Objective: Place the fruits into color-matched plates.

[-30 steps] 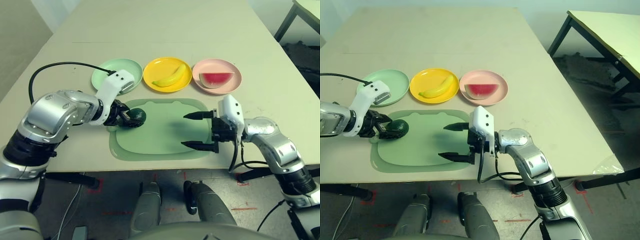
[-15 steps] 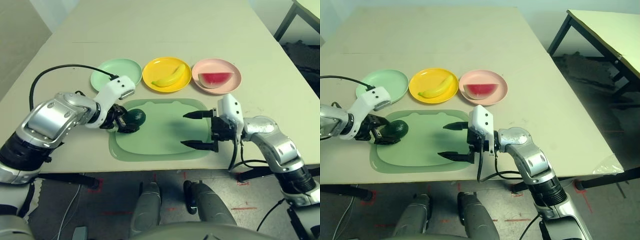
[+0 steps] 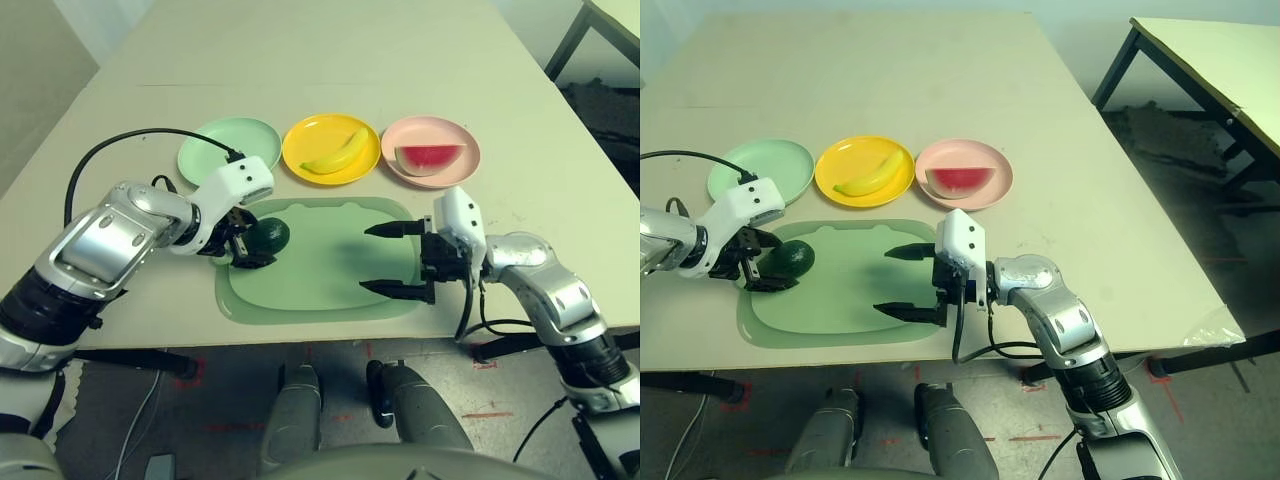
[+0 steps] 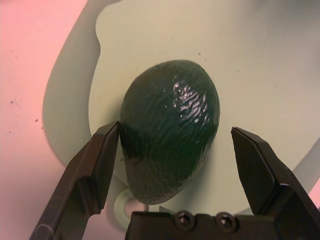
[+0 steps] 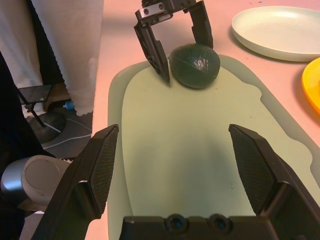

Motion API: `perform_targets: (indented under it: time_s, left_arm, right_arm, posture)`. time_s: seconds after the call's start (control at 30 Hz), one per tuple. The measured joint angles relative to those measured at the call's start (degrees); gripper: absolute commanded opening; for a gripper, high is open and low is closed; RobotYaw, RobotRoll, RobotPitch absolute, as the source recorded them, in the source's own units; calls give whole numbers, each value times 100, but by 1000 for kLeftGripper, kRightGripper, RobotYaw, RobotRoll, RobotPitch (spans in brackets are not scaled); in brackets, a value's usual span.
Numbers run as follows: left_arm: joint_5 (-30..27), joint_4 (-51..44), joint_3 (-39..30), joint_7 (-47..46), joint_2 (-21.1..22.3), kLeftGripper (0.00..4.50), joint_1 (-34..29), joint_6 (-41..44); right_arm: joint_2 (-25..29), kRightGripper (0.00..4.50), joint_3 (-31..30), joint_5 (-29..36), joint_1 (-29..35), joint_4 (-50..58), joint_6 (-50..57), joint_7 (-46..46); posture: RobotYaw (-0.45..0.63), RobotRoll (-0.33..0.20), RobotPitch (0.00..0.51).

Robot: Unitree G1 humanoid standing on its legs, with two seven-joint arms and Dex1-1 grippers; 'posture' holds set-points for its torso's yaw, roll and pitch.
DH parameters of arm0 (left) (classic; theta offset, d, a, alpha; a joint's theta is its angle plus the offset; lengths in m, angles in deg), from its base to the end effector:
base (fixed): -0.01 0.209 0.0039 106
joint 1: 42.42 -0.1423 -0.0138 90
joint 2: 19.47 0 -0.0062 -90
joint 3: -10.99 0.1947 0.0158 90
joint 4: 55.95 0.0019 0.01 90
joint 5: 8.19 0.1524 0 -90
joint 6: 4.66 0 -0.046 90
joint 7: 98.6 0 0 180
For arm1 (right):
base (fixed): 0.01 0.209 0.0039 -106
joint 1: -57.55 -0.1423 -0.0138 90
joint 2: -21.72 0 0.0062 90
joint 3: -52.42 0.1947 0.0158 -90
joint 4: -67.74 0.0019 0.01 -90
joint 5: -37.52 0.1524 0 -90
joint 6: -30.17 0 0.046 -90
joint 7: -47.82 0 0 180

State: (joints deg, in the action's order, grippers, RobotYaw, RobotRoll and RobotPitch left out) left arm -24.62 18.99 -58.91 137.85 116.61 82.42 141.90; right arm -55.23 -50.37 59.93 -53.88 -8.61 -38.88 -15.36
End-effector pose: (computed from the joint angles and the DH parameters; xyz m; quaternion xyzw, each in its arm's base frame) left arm 0.2691 0.2397 0.2173 0.3143 0.3450 -0.3873 0.7951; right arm 0.2655 -0.1610 0.1468 -0.1168 0.0024 0.6617 0.7407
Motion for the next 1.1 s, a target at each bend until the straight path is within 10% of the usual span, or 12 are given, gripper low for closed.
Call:
perform_targets:
  time_s: [0.23, 0.67, 1.1]
  left_arm:
    - [113, 6, -27, 39, -75, 2971, -67, -46]
    - [191, 190, -165, 47, -202, 2965, -83, -89]
    - [820, 3000, -527, -19, -669, 2965, 1468, -1174]
  right_arm:
    - [4, 4500, 0, 12, -1, 0, 1, 16]
    - [23, 4500, 0, 15, 3, 0, 1, 24]
    - [-155, 4500, 157, -222, 261, 51, -327, 914]
  posture:
    - [-58, 0, 193]
    - [-47, 0, 197]
    - [-57, 0, 194]
